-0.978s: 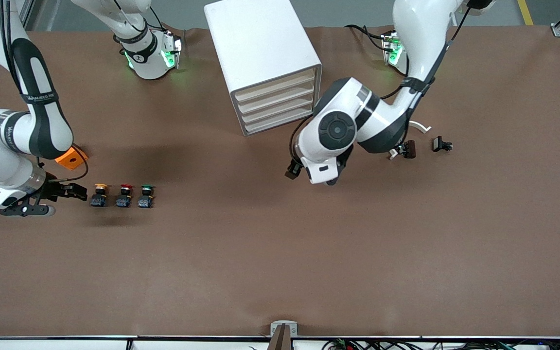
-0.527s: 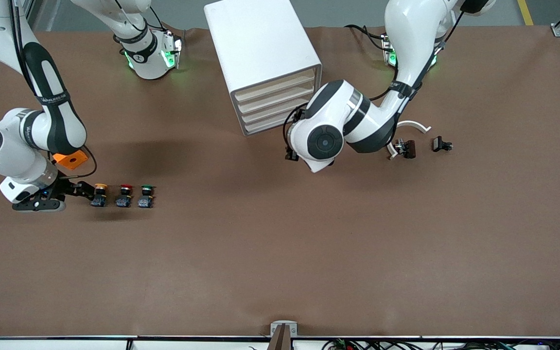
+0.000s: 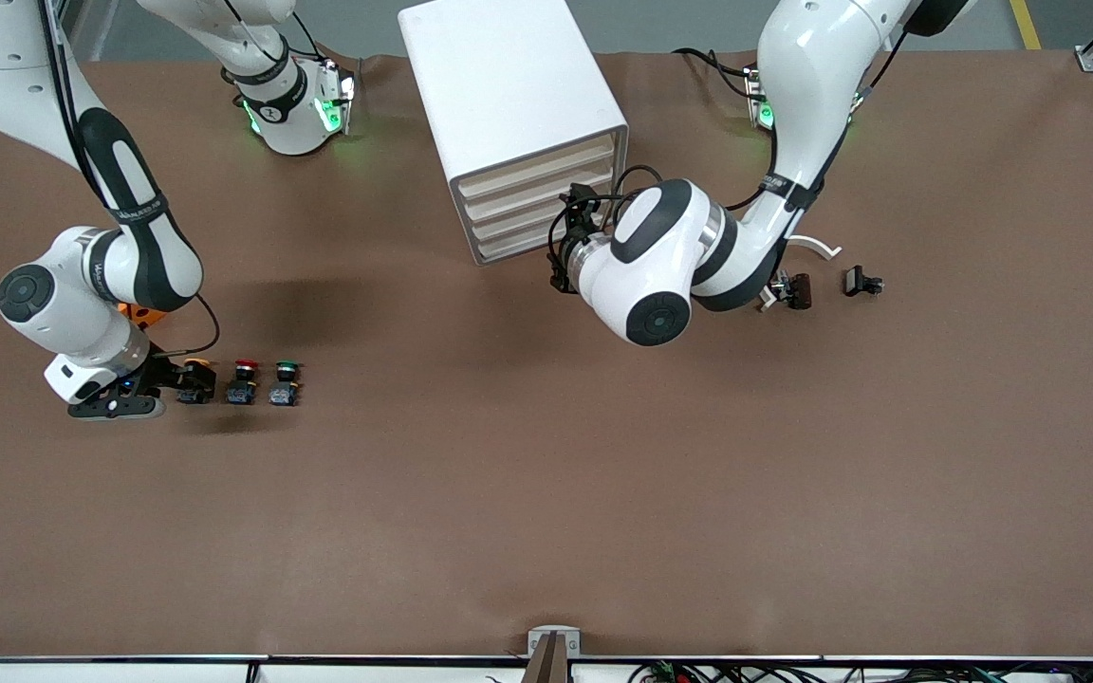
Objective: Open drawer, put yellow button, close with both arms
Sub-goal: 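Grasp the drawer handle with the left gripper while the right gripper lowers, then pull the drawer open with the left gripper while the right gripper grasps the button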
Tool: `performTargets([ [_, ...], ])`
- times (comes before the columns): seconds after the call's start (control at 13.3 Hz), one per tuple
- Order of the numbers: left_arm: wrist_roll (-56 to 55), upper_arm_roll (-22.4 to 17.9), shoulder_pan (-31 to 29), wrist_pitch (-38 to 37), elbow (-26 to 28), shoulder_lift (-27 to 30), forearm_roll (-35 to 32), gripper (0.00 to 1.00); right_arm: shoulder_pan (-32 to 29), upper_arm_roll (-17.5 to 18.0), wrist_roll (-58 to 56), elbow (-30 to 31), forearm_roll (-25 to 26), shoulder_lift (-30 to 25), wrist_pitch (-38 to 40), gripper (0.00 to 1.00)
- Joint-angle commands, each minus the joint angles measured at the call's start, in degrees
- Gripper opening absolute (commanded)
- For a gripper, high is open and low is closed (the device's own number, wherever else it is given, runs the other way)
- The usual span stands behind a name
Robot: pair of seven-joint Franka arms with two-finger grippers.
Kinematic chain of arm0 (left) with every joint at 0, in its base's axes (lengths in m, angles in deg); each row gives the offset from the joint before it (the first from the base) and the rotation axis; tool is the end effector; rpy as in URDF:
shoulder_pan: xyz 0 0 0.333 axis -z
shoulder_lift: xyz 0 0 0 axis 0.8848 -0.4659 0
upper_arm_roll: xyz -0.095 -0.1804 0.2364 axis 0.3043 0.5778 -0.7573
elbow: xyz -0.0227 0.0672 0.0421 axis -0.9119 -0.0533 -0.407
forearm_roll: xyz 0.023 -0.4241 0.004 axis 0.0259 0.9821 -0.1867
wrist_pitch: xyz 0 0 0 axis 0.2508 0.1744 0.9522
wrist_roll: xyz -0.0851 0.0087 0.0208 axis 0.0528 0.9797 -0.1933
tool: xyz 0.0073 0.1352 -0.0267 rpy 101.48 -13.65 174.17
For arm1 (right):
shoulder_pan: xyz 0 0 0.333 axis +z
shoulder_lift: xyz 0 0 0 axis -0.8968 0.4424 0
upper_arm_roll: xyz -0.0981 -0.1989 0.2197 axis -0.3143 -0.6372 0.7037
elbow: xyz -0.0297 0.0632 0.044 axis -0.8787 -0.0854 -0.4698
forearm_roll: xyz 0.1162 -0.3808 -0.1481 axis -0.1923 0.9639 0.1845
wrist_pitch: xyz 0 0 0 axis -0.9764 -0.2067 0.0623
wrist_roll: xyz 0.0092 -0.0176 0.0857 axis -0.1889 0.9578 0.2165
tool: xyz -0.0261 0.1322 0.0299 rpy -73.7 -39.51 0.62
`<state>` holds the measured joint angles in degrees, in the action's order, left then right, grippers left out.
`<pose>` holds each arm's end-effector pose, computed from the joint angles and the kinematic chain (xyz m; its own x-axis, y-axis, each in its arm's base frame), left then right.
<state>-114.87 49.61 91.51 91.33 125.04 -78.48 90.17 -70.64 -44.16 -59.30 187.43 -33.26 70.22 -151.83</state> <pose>0.4837 -0.4974 0.2834 -0.0916 0.9185 -0.3846 0.6826 -0.2233 -0.6959 0.5940 -0.1026 0.1471 0.9928 0.0599 0.1041 0.0565 -0.9978 0.0358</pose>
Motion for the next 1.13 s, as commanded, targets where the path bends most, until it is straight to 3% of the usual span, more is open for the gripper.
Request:
performTargets([
  [0.0,-0.2,0.1,-0.6,-1.1,-1.5,-4.3,9.4,1.0,-0.5,0.1,0.1,0.3,-0.9,1.4,-1.5,1.0],
  [0.3,-0.9,-0.2,-2.4,-2.2,-1.5,-8.3,16.7,1.0,-0.9,0.1,0.2,0.4,-1.0,1.9,-1.1,1.0],
  [1.05,-10.5,0.1,-1.7,-10.9,-1.5,-9.7,18.2,1.0,-1.8,0.1,1.1,0.4,-1.1,2.9,-0.6,1.0],
])
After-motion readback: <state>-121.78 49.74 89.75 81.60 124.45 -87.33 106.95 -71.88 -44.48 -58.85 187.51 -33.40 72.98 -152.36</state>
